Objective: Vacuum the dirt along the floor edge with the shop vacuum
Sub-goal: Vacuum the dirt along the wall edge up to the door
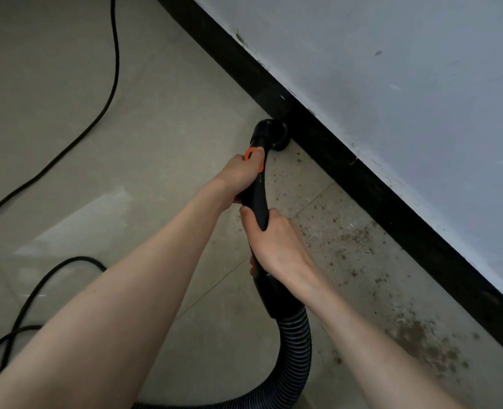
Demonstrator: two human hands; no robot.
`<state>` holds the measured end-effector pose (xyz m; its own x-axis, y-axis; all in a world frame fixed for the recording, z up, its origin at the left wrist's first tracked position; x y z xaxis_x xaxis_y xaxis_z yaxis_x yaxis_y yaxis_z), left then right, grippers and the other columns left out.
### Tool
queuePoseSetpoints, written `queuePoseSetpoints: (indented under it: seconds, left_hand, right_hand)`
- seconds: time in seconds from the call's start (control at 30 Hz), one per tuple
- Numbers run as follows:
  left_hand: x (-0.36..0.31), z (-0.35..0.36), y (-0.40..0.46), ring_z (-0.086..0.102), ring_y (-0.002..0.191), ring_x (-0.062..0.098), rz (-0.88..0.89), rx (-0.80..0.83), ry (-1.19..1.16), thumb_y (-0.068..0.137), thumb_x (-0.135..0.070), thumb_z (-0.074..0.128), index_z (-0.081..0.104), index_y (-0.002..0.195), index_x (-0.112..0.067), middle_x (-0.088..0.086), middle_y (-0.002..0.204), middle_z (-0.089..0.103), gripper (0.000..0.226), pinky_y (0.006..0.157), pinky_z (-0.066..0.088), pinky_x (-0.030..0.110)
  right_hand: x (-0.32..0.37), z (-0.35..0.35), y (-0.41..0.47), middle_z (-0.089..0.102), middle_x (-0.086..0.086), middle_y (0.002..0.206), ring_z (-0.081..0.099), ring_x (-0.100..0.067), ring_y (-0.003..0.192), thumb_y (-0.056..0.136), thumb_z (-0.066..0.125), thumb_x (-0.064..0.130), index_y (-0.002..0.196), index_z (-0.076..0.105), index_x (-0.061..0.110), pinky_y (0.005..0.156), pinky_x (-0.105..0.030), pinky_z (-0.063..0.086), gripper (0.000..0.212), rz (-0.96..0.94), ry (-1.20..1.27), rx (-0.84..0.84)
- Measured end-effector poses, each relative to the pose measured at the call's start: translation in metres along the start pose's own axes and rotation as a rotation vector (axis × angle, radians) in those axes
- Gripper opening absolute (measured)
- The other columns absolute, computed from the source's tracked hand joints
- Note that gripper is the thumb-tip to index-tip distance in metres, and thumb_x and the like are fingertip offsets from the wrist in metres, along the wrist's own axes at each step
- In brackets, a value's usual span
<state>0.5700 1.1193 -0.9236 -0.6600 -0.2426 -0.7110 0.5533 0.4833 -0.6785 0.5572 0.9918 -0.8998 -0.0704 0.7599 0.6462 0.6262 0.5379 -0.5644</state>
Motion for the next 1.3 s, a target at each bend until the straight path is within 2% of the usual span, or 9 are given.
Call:
queuePoseSetpoints:
  seconds: [0.2, 0.33, 0.5, 0.6, 0.77, 0.83, 0.93, 1.0, 1.3]
  left_hand:
    - [0.007, 0.024, -0.017, 0.052, 0.07, 0.016, 0.031, 0.034, 0.05, 0.098, -0.048, 0.035, 0.047, 0.11, -0.011, 0.003, 0.082, 0.051, 0.041, 0.055, 0.042, 0.026]
    - [0.013, 0.05, -0.024, 0.053, 0.072, 0.016, 0.026, 0.078, 0.084, 0.097, -0.048, 0.038, 0.047, 0.119, -0.008, 0.003, 0.085, 0.052, 0.046, 0.054, 0.04, 0.027]
    - [0.012, 0.06, -0.025, 0.058, 0.102, 0.031, 0.041, 0.074, 0.117, 0.095, -0.049, 0.039, 0.042, 0.131, -0.005, 0.017, 0.12, 0.056, 0.057, 0.075, 0.048, 0.032]
    - [0.001, 0.056, -0.034, 0.055, 0.11, 0.032, 0.055, 0.049, 0.117, 0.096, -0.046, 0.04, 0.038, 0.134, -0.004, 0.017, 0.125, 0.053, 0.057, 0.086, 0.048, 0.035]
    - [-0.015, 0.044, -0.049, 0.052, 0.116, 0.031, 0.052, 0.044, 0.048, 0.098, -0.036, 0.04, 0.037, 0.132, 0.002, 0.018, 0.129, 0.051, 0.051, 0.087, 0.042, 0.029]
    - [-0.014, 0.048, -0.045, 0.055, 0.111, 0.031, 0.02, 0.078, 0.028, 0.098, -0.035, 0.04, 0.039, 0.131, 0.001, 0.017, 0.124, 0.053, 0.049, 0.086, 0.047, 0.032]
    - [-0.01, 0.064, -0.035, 0.055, 0.076, 0.018, 0.0, 0.112, -0.025, 0.099, -0.034, 0.041, 0.05, 0.104, -0.007, 0.006, 0.088, 0.053, 0.029, 0.06, 0.044, 0.025]
    - [-0.011, 0.069, -0.033, 0.05, 0.069, 0.016, 0.013, 0.076, -0.05, 0.098, -0.034, 0.043, 0.053, 0.102, -0.006, 0.005, 0.082, 0.051, 0.03, 0.053, 0.04, 0.023]
    - [-0.011, 0.082, -0.053, 0.056, 0.099, 0.026, 0.021, -0.034, -0.025, 0.099, -0.042, 0.042, 0.046, 0.127, -0.002, 0.011, 0.105, 0.054, 0.049, 0.081, 0.043, 0.028]
  right_hand:
    - [-0.016, -0.005, -0.031, 0.065, -0.011, 0.076, 0.068, -0.027, 0.058, 0.092, 0.042, 0.059, 0.089, 0.051, 0.019, 0.057, -0.048, 0.059, 0.041, 0.072, 0.099, -0.039]
    - [-0.03, -0.012, -0.051, 0.066, -0.012, 0.075, 0.067, -0.026, 0.054, 0.095, 0.041, 0.056, 0.087, 0.05, 0.018, 0.049, -0.036, 0.056, 0.039, 0.114, 0.12, -0.051]
    - [-0.038, -0.017, -0.058, 0.064, -0.015, 0.071, 0.064, -0.023, 0.049, 0.098, 0.041, 0.052, 0.091, 0.05, 0.014, 0.046, -0.029, 0.051, 0.04, 0.152, 0.207, 0.005]
    - [-0.029, -0.02, -0.058, 0.064, -0.016, 0.07, 0.063, -0.024, 0.05, 0.1, 0.037, 0.05, 0.09, 0.049, 0.015, 0.049, -0.029, 0.052, 0.038, 0.197, 0.246, 0.041]
    - [-0.012, -0.018, -0.061, 0.063, -0.021, 0.065, 0.061, -0.027, 0.047, 0.101, 0.03, 0.049, 0.086, 0.048, 0.02, 0.052, -0.034, 0.053, 0.038, 0.211, 0.341, -0.034]
    - [-0.015, -0.014, -0.059, 0.06, -0.019, 0.059, 0.058, -0.026, 0.043, 0.102, 0.03, 0.048, 0.093, 0.05, 0.016, 0.05, -0.034, 0.052, 0.039, 0.198, 0.428, -0.018]
    - [-0.034, -0.016, -0.046, 0.057, -0.019, 0.054, 0.056, -0.024, 0.039, 0.102, 0.03, 0.047, 0.107, 0.053, 0.0, 0.043, -0.029, 0.049, 0.052, 0.168, 0.511, 0.016]
    - [-0.045, -0.022, -0.041, 0.058, -0.02, 0.053, 0.057, -0.025, 0.04, 0.103, 0.029, 0.047, 0.107, 0.055, -0.004, 0.044, -0.027, 0.05, 0.057, 0.148, 0.53, 0.033]
    - [-0.066, -0.025, -0.031, 0.057, -0.015, 0.048, 0.056, -0.026, 0.041, 0.101, 0.026, 0.05, 0.112, 0.055, -0.014, 0.048, -0.028, 0.052, 0.071, 0.055, 0.702, 0.194]
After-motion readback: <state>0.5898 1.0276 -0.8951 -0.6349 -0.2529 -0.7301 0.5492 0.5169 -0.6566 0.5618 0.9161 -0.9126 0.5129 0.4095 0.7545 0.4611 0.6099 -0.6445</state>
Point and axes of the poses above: each hand's wrist, its own y-axis towards the middle knuckle, its own z-axis out of the palm, x = y × z, the point moved 8 cm from there along y, towards the middle knuckle
